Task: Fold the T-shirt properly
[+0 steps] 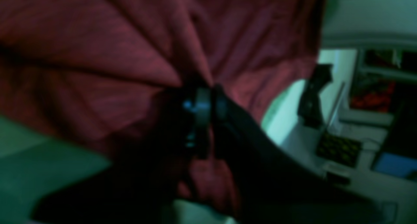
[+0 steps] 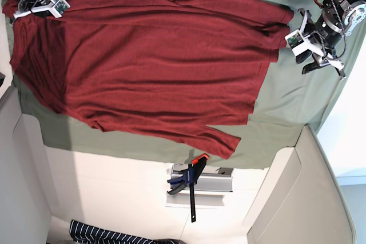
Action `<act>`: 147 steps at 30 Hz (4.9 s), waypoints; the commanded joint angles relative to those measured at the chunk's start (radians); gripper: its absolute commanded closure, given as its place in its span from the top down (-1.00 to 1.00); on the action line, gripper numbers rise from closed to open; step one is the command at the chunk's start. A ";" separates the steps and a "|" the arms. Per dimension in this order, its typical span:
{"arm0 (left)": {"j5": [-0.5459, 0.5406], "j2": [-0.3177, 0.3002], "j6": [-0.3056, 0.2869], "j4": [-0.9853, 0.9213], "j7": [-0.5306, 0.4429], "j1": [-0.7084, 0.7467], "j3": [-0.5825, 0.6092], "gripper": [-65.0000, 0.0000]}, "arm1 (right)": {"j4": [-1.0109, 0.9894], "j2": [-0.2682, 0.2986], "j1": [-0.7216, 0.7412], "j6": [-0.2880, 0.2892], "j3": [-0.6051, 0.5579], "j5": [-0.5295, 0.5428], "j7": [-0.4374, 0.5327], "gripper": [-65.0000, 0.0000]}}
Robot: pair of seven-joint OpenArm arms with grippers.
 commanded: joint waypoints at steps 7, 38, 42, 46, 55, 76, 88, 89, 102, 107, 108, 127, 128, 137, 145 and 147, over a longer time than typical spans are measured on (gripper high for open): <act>-0.017 0.021 0.023 0.006 -0.007 -0.013 -0.011 -0.33 | 0.080 0.022 0.016 -0.259 0.011 -0.147 -0.066 0.09; -0.032 0.092 0.012 -0.289 -0.022 -0.013 -0.011 -0.33 | 0.361 0.338 -0.225 0.103 0.011 0.072 -0.181 0.09; 0.005 0.122 -0.044 -0.289 -0.014 -0.006 -0.011 -0.33 | 0.341 0.332 -0.225 0.181 0.011 0.149 -0.174 0.09; 0.041 0.149 -0.065 -0.286 -0.020 -0.005 -0.011 -0.33 | 0.336 0.333 -0.216 0.185 0.011 0.151 -0.156 0.09; 0.077 0.146 -0.075 -0.265 -0.006 -0.005 -0.011 -0.33 | 0.279 0.332 -0.154 0.221 0.011 0.176 -0.130 0.09; 0.104 0.103 -0.064 -0.064 -0.015 0.209 -0.011 -0.34 | 0.176 0.253 -0.084 0.277 0.008 0.231 -0.060 0.09; 0.150 0.102 -0.075 -0.064 -0.060 0.208 -0.010 -0.34 | 0.071 0.235 0.017 0.193 -0.230 0.011 -0.034 0.09; 0.150 0.102 -0.075 -0.064 -0.059 0.208 -0.010 -0.34 | 0.063 0.235 0.038 0.185 -0.268 -0.010 -0.034 0.09; 0.190 0.058 -0.122 -0.064 -0.055 0.209 0.008 -0.51 | 0.037 0.235 0.146 0.174 -0.412 -0.025 -0.039 0.08; 0.217 -0.004 -0.143 -0.064 -0.050 0.207 0.084 -0.50 | 0.024 0.235 0.166 0.174 -0.413 -0.021 -0.038 0.08; 0.229 -0.003 -0.143 -0.064 -0.055 0.205 0.099 -0.48 | 0.020 0.235 0.171 0.173 -0.413 -0.021 -0.038 0.08; 0.285 0.000 -0.014 -0.168 -0.086 0.117 0.147 -0.05 | 0.005 0.235 0.182 0.173 -0.412 -0.005 -0.038 0.08; 0.272 0.000 -0.026 -0.168 -0.086 0.117 0.148 -0.05 | 0.005 0.235 0.182 0.173 -0.413 -0.005 -0.037 0.08; 0.338 0.000 0.026 -0.167 -0.085 0.117 0.293 -0.05 | 0.005 0.235 0.182 0.173 -0.413 0.010 -0.037 0.08; 0.357 0.012 0.071 -0.180 -0.085 0.090 0.350 -0.09 | 0.005 0.235 0.182 0.173 -0.413 0.010 -0.037 0.08; 0.336 0.022 0.071 -0.200 -0.086 0.055 0.350 -0.27 | 0.005 0.235 0.182 0.167 -0.413 0.012 -0.037 0.08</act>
